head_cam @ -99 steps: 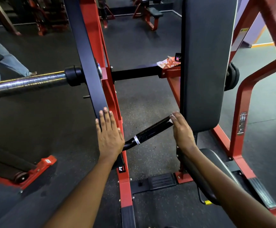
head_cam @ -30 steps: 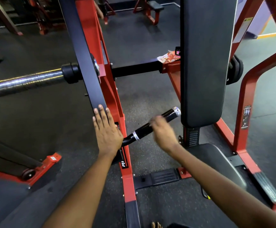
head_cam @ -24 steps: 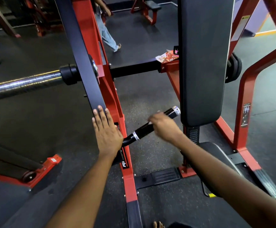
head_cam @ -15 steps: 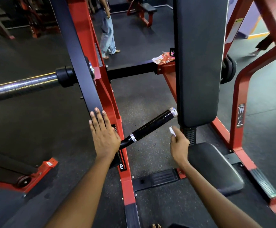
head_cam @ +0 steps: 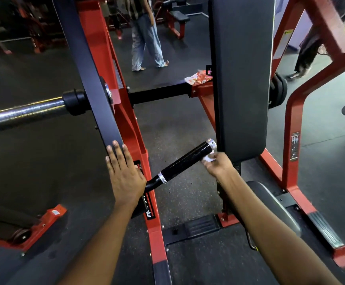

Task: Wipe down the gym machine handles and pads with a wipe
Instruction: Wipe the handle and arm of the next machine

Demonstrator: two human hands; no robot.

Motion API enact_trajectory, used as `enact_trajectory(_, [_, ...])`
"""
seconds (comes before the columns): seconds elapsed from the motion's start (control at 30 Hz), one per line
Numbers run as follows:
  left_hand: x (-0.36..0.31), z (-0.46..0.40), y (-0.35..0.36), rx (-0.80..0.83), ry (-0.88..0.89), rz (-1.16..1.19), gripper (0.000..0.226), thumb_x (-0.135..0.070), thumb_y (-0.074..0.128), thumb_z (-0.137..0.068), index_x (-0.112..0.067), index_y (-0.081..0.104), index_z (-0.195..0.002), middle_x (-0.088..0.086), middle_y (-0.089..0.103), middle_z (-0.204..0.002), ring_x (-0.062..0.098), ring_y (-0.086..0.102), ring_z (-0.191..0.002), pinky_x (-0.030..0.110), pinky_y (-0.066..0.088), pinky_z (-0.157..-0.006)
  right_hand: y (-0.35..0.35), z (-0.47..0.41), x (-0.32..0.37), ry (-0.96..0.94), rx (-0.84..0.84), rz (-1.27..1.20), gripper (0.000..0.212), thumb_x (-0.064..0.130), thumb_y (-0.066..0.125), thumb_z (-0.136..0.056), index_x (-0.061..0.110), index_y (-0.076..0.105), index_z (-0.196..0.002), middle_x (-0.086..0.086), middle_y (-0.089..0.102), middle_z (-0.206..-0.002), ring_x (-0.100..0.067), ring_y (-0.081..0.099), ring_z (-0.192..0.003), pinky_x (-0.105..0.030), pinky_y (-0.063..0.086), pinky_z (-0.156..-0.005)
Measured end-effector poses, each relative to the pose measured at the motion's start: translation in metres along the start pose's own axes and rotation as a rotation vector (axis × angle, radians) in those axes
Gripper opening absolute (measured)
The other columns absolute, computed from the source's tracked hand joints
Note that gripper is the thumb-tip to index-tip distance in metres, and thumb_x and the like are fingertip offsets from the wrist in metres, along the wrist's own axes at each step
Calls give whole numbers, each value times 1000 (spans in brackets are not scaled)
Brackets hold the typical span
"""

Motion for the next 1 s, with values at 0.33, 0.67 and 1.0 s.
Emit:
enact_trajectory(0.33, [0, 1, -2, -15, 8, 11, 73, -11, 42, -90, 4, 6, -152, 23, -1, -159, 38, -5, -148, 52, 6, -120, -12, 15, -61, 129, 185, 271, 28, -14, 26, -89, -5, 48, -103, -21, 57, -97, -30, 64, -79, -34, 58, -57])
enact_trajectory(0.67, [0, 2, -2, -19, 9, 19, 75, -10, 46, -90, 3, 4, -152, 23, -1, -160, 38, -5, -148, 51, 6, -120, -18, 44, -90, 145, 317, 448, 22, -11, 35, -92, -6, 54, -102, -21, 60, -100, -25, 62, -84, -27, 57, -72])
enact_trajectory(1.0, [-1, 2, -3, -20, 5, 23, 79, -10, 49, -88, 2, 3, -152, 22, -2, -160, 38, -5, -148, 51, 6, -121, -12, 54, -27, -1306, 292, 1544, 40, 17, 40, -100, 13, 44, -140, 4, 36, -150, -1, 28, -138, -19, 20, -115])
Point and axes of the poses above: each hand's wrist, its own z-axis away from the middle knuckle, its own y-axis out of the palm, x = y × z, the point moved 4 cm from there along -z, towards the middle knuckle
